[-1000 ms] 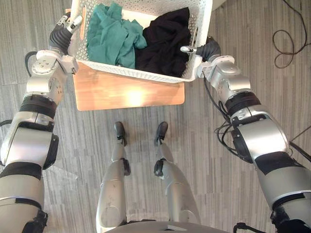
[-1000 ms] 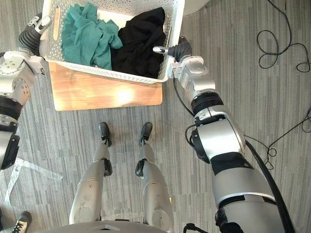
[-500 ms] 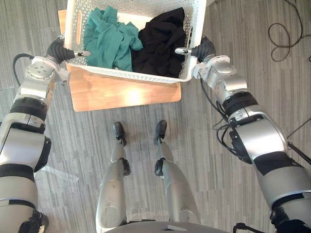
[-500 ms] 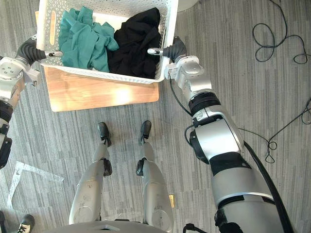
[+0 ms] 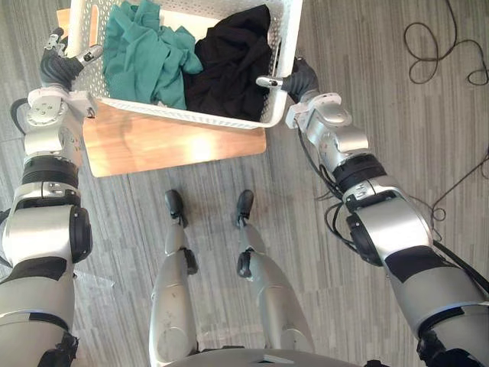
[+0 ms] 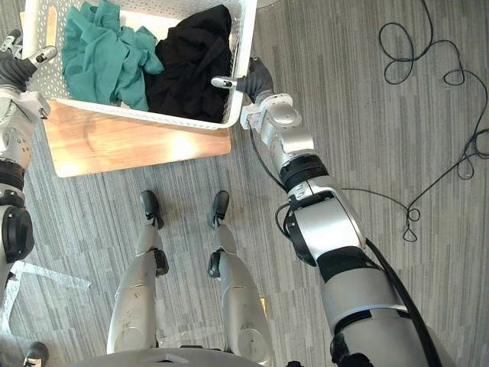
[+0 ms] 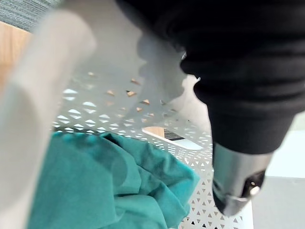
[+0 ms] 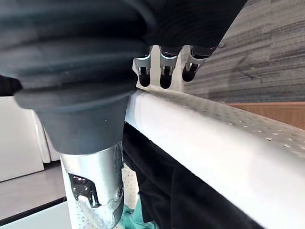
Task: Pick up the laundry basket with both hands and put the clothes into the washing machine.
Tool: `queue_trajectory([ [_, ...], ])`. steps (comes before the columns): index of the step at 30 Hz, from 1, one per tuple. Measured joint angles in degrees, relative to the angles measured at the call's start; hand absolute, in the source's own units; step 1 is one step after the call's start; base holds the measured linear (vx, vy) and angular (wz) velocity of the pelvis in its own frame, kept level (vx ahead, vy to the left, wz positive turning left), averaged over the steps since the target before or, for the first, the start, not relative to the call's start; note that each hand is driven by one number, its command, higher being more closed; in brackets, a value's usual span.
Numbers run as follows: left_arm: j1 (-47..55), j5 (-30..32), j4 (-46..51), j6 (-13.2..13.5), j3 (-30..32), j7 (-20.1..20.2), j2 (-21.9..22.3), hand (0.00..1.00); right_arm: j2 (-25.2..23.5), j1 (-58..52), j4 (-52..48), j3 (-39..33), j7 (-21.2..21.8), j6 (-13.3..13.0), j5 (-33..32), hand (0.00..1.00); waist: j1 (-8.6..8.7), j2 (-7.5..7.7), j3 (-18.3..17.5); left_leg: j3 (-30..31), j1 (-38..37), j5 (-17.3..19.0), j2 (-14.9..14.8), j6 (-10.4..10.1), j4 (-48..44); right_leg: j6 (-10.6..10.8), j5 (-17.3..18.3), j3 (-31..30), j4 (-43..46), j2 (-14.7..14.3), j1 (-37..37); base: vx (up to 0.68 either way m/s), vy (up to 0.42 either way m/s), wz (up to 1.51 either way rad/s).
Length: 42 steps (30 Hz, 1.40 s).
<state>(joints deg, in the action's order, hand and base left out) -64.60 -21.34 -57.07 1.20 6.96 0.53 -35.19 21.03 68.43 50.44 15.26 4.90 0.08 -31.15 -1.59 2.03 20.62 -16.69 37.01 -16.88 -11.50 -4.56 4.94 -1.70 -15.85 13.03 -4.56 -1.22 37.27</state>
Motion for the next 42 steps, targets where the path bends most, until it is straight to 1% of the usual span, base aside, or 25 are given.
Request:
queue_trajectory([
  [7,-1.3,0.18,-0.06,-0.05,-1.83,2.22,0.34,0.0,1.01,-0.01,0.55,-0.08,0.01,0.31,0.01,0.0,-0.75,-0.01,0.01,0.51,-0.09,-0.08,0.19,0.13,-0.02,0.38,-0.37,0.3,0.0,0.12,-0.27,0.06,0.207,0.02],
  [10,-1.66,1.55,-0.05,-0.31,-5.43,3.72,0.14,0.0,2.02,-0.01,0.64,0.29,0.04,0.91,0.01,0.0,-1.67,-0.02,0.01,0.42,-0.14,0.06,0.18,-0.05,-0.02,0.27,-0.45,0.28,-0.01,0.11,-0.27,-0.01,0.2,0.0],
  [11,-1.77,2.02,-0.05,-0.4,-6.15,3.87,0.0,0.0,2.07,-0.01,0.65,0.31,0.04,1.05,0.02,0.0,-1.76,-0.02,0.01,0.41,-0.16,0.03,0.19,-0.05,-0.02,0.29,-0.43,0.26,-0.01,0.12,-0.27,-0.03,0.191,0.0],
  [12,-2.05,3.23,-0.05,-0.76,-7.73,4.29,-0.54,0.0,2.08,-0.01,0.66,0.33,0.06,1.36,0.02,0.0,-1.84,-0.02,0.01,0.37,-0.16,-0.05,0.24,-0.06,-0.02,0.75,-0.04,0.21,-0.02,0.18,-0.26,-0.04,0.187,0.0],
  [14,-2.31,4.82,-0.05,-1.03,-10.17,5.69,-1.73,0.0,2.11,-0.01,0.7,0.41,0.11,1.42,0.02,0.0,-1.83,-0.02,0.01,0.27,-0.18,-0.14,0.42,0.02,-0.02,0.74,-0.02,0.14,-0.03,0.29,-0.23,-0.04,0.203,0.0],
  [15,-2.74,5.77,-0.07,-1.26,-11.94,6.3,-2.31,0.0,2.17,-0.01,0.78,0.53,0.15,1.44,0.02,1.0,-1.88,-0.02,0.01,0.23,-0.18,-0.25,0.59,0.16,-0.02,0.74,-0.03,0.12,-0.04,0.4,-0.21,-0.04,0.178,0.02],
  [17,-3.58,7.19,-0.22,-1.64,-13.49,7.7,-2.83,0.0,2.48,-0.01,0.83,1.23,0.34,1.4,0.01,1.0,-1.92,-0.02,0.01,0.19,-0.18,-0.42,0.7,0.37,-0.02,0.8,-0.08,0.12,-0.03,0.62,-0.21,-0.04,0.191,0.02],
  [18,-4.34,8.05,-0.36,-2.29,-14.61,8.72,-3.57,1.0,2.88,0.0,0.87,1.49,0.41,1.4,0.02,1.0,-1.91,-0.02,0.01,0.09,-0.18,-0.42,0.91,0.38,-0.02,0.96,-0.2,0.06,-0.03,0.86,-0.21,-0.03,0.172,0.01],
  [20,-5.08,8.9,-0.7,-2.82,-16.13,9.99,-4.58,1.0,3.04,0.0,1.0,1.43,0.36,1.39,0.0,1.0,-1.87,-0.02,0.01,-0.22,-0.2,-0.42,1.1,0.39,-0.02,1.15,-0.35,-0.09,-0.03,1.1,-0.15,-0.03,0.169,0.0],
  [22,-6.28,10.47,-2.23,-3.4,-16.18,11.3,-5.18,1.0,3.1,0.01,1.29,1.43,0.29,1.73,0.03,1.0,-1.86,-0.02,0.01,-0.36,-0.22,-0.42,1.21,0.39,-0.02,1.24,-0.42,-0.23,-0.03,1.23,-0.11,-0.04,0.173,-0.01],
  [25,-6.38,13.2,-2.32,-4.04,-16.0,11.38,-6.08,1.0,2.91,0.01,1.29,1.45,0.43,2.21,0.02,1.0,-1.88,-0.02,0.01,-0.62,-0.23,-0.42,1.26,0.39,-0.02,1.28,-0.44,-0.6,-0.03,1.24,0.12,-0.04,0.145,-0.05],
  [26,-6.37,15.49,-2.32,-4.68,-15.3,11.4,-6.49,1.0,2.69,0.01,1.24,1.44,0.59,2.6,0.03,1.0,-1.89,-0.02,0.01,-0.69,-0.23,-0.43,1.31,0.4,-0.01,1.3,-0.45,-0.94,-0.03,1.24,0.3,-0.03,0.099,-0.06],
  [27,-6.37,15.91,-2.34,-4.81,-14.91,11.39,-6.48,1.0,2.64,0.01,1.23,1.44,0.6,2.62,0.03,1.0,-1.88,-0.02,0.01,-0.7,-0.22,-0.43,1.33,0.4,-0.01,1.31,-0.45,-1.0,-0.03,1.24,0.33,-0.04,0.122,-0.08],
  [28,-6.26,17.69,-2.45,-5.29,-13.53,11.13,-6.43,1.0,2.48,0.01,1.05,1.42,0.6,2.68,0.09,1.0,-1.78,-0.02,0.01,-0.8,-0.19,-0.43,1.38,0.4,-0.01,1.33,-0.47,-1.16,-0.03,1.27,0.48,-0.03,0.121,-0.05],
  [31,-5.14,19.54,-2.45,-5.8,-10.4,10.67,-5.25,1.0,1.97,-0.04,0.35,1.19,0.48,3.07,0.34,1.0,-1.5,-0.02,0.01,-0.92,-0.14,-0.41,1.43,0.4,0.0,1.38,-0.5,-1.3,-0.03,1.32,0.6,-0.03,0.124,-0.03],
  [33,-3.67,19.91,-2.36,-5.82,-8.55,10.53,-3.51,1.0,1.56,-0.08,-0.37,0.03,0.38,3.56,2.28,1.0,-1.47,-0.02,0.01,-0.94,-0.13,-0.38,1.42,0.37,-0.01,1.39,-0.51,-1.29,-0.03,1.32,0.62,-0.02,0.142,0.0],
  [34,-2.85,19.89,-2.28,-5.9,-6.28,9.87,-2.25,1.0,1.48,-0.1,-0.83,-0.37,-0.06,3.81,2.42,1.0,-1.47,-0.02,0.01,-0.94,-0.11,-0.35,1.42,0.34,-0.01,1.39,-0.51,-1.3,-0.03,1.32,0.63,-0.01,0.13,0.0],
  [36,-2.43,19.9,-1.98,-5.88,-4.42,9.46,-1.36,1.0,1.48,-0.32,-2.25,-1.15,-0.64,4.64,3.23,1.0,-1.6,-0.02,0.01,-0.99,0.02,-0.34,1.42,0.33,-0.01,1.4,-0.5,-1.36,-0.03,1.32,0.77,-0.01,0.16,-0.01],
  [38,-1.51,19.91,-0.83,-5.87,-2.91,9.29,-1.03,1.0,1.21,-0.37,-2.51,-1.98,-0.76,4.89,4.06,1.0,-1.55,-0.02,0.01,-1.18,0.02,-0.28,1.43,0.4,-0.01,1.49,-0.47,-1.57,-0.03,1.32,0.87,-0.01,0.134,-0.04],
  [40,-0.4,19.9,0.33,-5.54,-0.87,7.36,0.01,1.0,0.87,-1.34,-4.75,-2.49,-2.05,5.33,4.16,1.0,-1.61,-0.02,0.01,-1.54,0.08,-0.09,1.36,0.24,-0.01,1.51,-0.39,-1.91,-0.03,1.28,1.08,-0.01,0.133,-0.05],
  [41,-0.41,19.9,0.34,-5.46,-0.68,7.17,0.0,1.0,0.84,-1.7,-5.54,-2.49,-2.4,5.33,4.15,1.0,-1.59,-0.02,0.01,-1.57,0.12,0.2,1.33,-0.12,-0.01,1.49,-0.27,-1.97,-0.03,1.27,1.13,-0.01,0.157,-0.03],
  [42,-0.37,19.9,0.38,-4.82,-0.41,6.4,0.0,1.0,0.85,-2.74,-7.65,-2.65,-2.93,5.34,4.11,1.0,-1.59,-0.02,0.01,-1.69,0.33,0.24,1.22,-0.18,-0.01,1.47,-0.25,-2.05,-0.03,1.2,1.36,0.0,0.103,-0.03],
])
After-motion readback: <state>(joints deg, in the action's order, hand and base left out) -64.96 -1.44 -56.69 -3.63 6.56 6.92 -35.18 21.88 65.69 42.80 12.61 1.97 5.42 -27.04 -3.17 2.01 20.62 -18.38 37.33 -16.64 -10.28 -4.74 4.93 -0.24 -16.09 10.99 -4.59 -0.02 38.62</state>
